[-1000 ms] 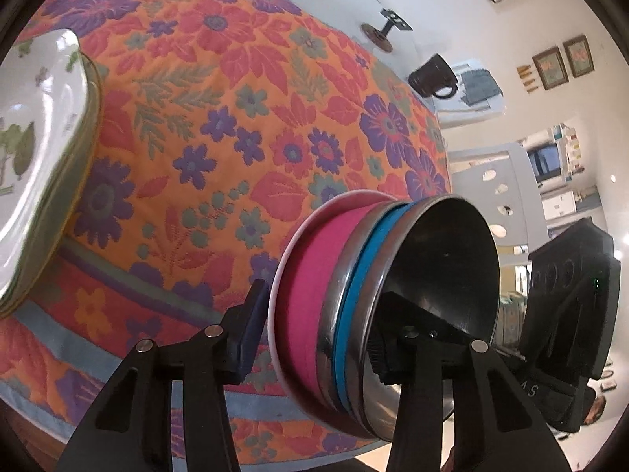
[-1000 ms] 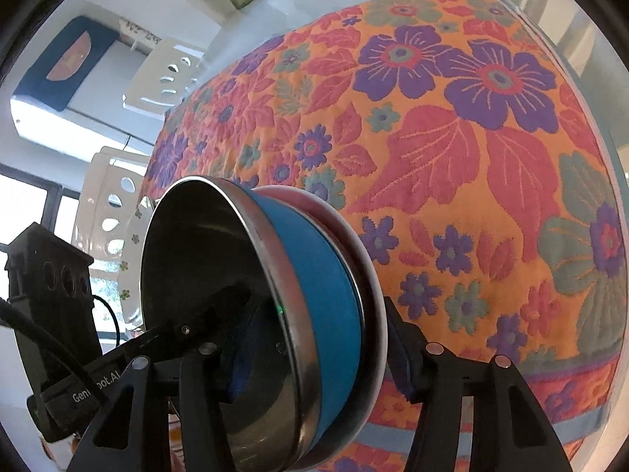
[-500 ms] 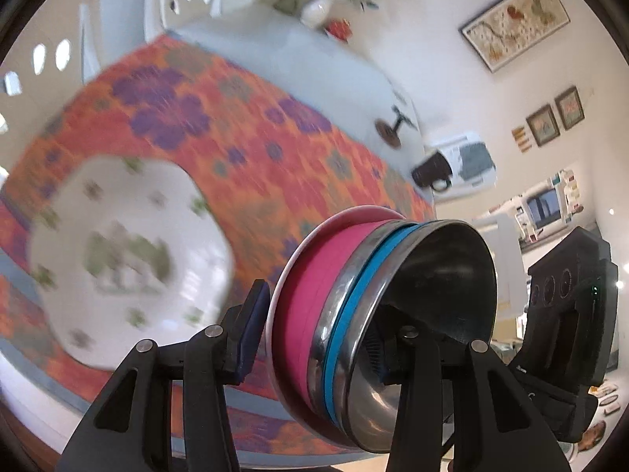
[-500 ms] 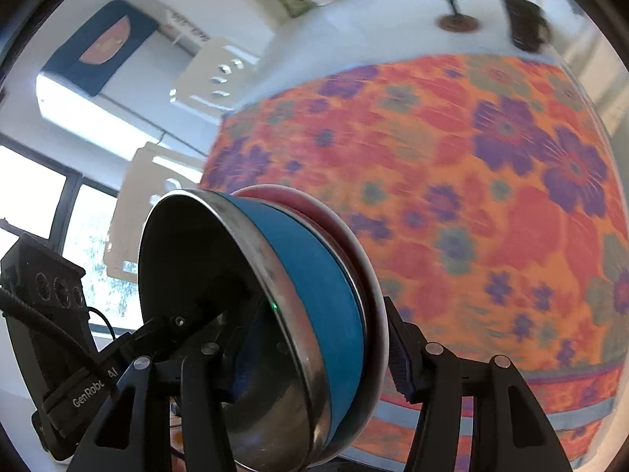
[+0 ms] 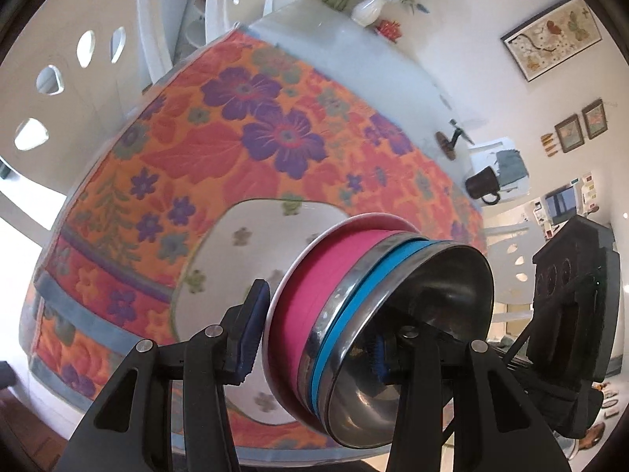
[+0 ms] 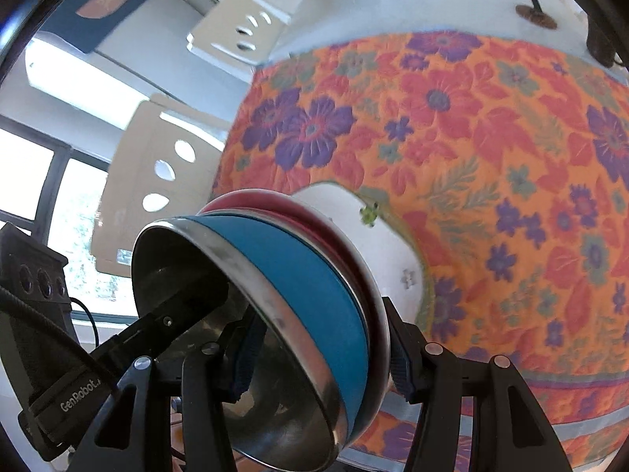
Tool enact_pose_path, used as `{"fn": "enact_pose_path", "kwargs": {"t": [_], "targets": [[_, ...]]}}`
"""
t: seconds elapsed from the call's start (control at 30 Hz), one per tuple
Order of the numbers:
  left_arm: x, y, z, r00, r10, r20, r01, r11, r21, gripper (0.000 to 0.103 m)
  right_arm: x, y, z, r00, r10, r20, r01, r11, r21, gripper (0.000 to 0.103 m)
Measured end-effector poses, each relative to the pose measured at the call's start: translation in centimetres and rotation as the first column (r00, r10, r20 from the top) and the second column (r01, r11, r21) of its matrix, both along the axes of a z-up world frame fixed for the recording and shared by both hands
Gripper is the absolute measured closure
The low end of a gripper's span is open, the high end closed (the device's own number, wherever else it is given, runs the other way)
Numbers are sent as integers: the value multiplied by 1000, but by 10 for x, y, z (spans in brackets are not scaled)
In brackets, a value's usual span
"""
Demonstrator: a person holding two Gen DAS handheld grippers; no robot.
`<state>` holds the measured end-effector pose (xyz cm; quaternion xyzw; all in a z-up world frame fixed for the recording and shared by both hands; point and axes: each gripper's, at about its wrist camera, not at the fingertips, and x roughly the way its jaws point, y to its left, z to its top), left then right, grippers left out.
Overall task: Organize plates and bowls
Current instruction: 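Carry the bowl stack with both grippers and lower it onto the plate stack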
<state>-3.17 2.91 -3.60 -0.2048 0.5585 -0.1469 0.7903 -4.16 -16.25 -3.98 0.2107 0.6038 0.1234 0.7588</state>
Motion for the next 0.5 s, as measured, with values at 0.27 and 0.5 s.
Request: {"fn": "enact_pose_path", "kwargs": {"t": [0.27, 0.5], "targets": [[12, 6, -19, 998, -49, -37, 49, 999, 2, 62, 5, 13, -24, 997, -33, -66, 30, 999, -44, 49], [18, 21, -11, 999, -38, -2, 38, 999, -2, 62, 11, 5, -18, 997, -60, -54, 61, 998, 22, 49]]}}
